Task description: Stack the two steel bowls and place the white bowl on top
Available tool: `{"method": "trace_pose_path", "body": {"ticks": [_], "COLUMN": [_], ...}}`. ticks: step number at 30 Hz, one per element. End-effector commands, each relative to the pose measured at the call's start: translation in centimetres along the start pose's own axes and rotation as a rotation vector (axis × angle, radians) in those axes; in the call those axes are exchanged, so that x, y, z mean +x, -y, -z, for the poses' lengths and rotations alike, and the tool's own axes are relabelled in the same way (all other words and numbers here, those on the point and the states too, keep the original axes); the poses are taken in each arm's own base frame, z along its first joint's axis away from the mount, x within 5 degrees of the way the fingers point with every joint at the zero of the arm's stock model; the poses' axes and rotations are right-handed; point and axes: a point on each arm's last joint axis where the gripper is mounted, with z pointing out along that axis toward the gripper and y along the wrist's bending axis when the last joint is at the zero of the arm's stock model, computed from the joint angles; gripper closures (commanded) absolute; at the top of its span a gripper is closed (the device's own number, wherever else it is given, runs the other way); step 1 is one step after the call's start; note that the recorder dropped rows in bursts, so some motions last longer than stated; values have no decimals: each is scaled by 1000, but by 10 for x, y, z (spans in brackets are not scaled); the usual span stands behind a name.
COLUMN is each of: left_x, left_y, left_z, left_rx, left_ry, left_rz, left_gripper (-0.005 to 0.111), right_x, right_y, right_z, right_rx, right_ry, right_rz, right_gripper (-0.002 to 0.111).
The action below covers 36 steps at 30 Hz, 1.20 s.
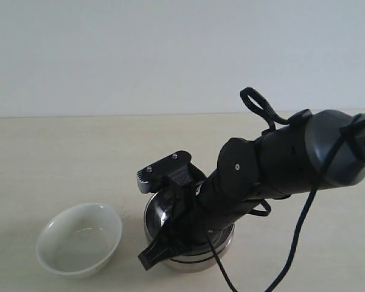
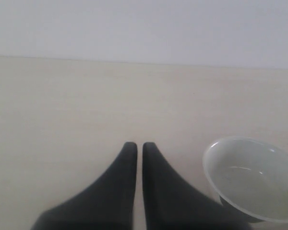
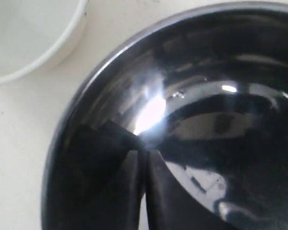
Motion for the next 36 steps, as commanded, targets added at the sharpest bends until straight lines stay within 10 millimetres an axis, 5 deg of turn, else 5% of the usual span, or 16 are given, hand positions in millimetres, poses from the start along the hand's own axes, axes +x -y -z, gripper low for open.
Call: {"method": "trace_pose_path", "body": {"ticks": [1, 12, 21, 24, 29, 36], "left_x": [0, 0, 0, 0, 0, 0], "left_y": [0, 0, 0, 0, 0, 0], "left_z": [0, 0, 0, 0, 0, 0], "left_rx": [5, 5, 5, 5, 5, 5], "left_ry": [9, 9, 9, 9, 9, 9], "left_rz": [4, 4, 4, 4, 4, 4], "left_gripper": [103, 103, 103, 103, 103, 103], "right_x": [6, -13, -50, -52, -46, -34], "right_y": [-3, -5, -15, -29, -72, -125], "right_z": [1, 8, 60, 70, 61, 24], "right_rx": [-31, -29, -13, -31, -90, -102], "right_ry": [-58, 8, 219, 246, 245, 286], "right_rz": [15, 43, 119, 175, 308, 504], "right_gripper": [108, 108, 107, 94, 44, 44]}}
